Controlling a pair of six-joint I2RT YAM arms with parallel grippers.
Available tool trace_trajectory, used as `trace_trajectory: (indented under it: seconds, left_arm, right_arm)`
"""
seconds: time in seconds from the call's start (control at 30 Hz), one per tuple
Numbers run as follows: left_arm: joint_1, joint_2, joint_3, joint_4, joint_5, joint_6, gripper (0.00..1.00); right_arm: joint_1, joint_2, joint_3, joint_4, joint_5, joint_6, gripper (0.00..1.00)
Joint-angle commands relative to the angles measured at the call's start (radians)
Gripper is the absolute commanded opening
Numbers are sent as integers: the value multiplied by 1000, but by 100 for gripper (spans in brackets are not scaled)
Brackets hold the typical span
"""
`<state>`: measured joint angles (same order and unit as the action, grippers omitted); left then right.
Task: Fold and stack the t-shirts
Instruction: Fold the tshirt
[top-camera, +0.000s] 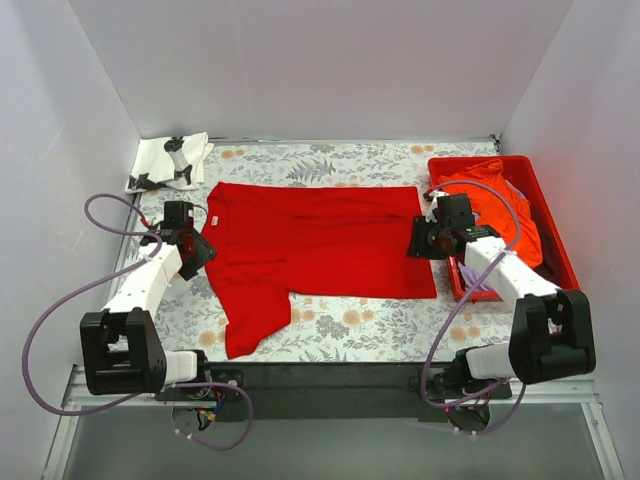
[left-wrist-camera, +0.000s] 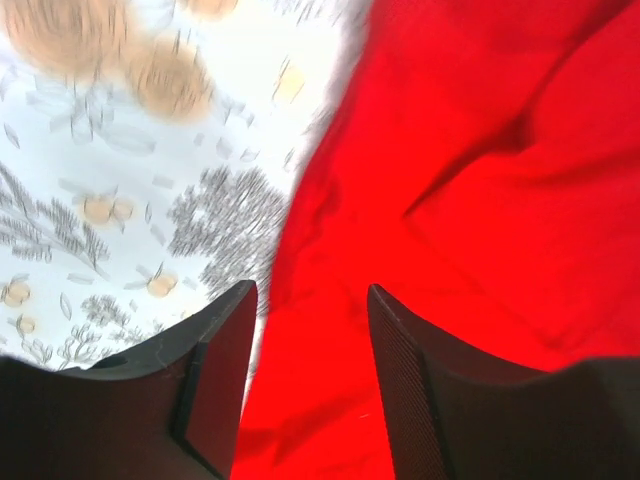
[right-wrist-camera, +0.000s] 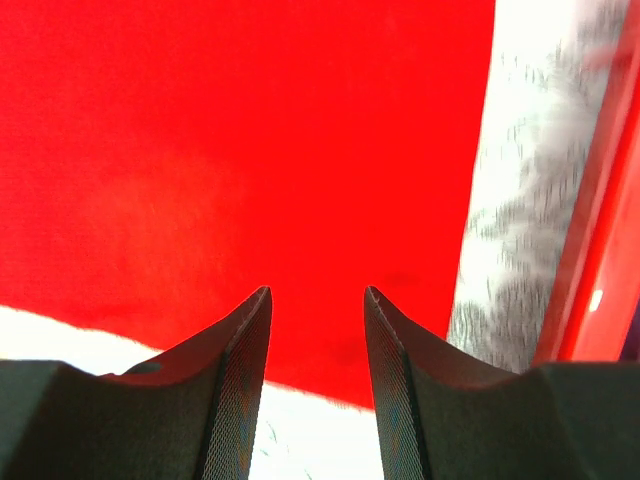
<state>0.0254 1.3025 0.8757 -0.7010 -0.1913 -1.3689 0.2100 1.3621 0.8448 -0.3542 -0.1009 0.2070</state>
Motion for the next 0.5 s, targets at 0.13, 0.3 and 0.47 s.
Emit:
trace_trajectory:
  seconds: [0.13,0.3,0.47]
  left_arm:
    - [-12,17,-89,0,73,-4,44]
    - [-12,89,-75,-15,56,-2,43]
    - [-12,130,-96,-5,64,-12,40]
  right_arm:
    - [5,-178,-122,-23,1,-9,49]
    - [5,-247,-168,-26,24,-12,49]
    - [5,-256,-191,-26,21,-12,49]
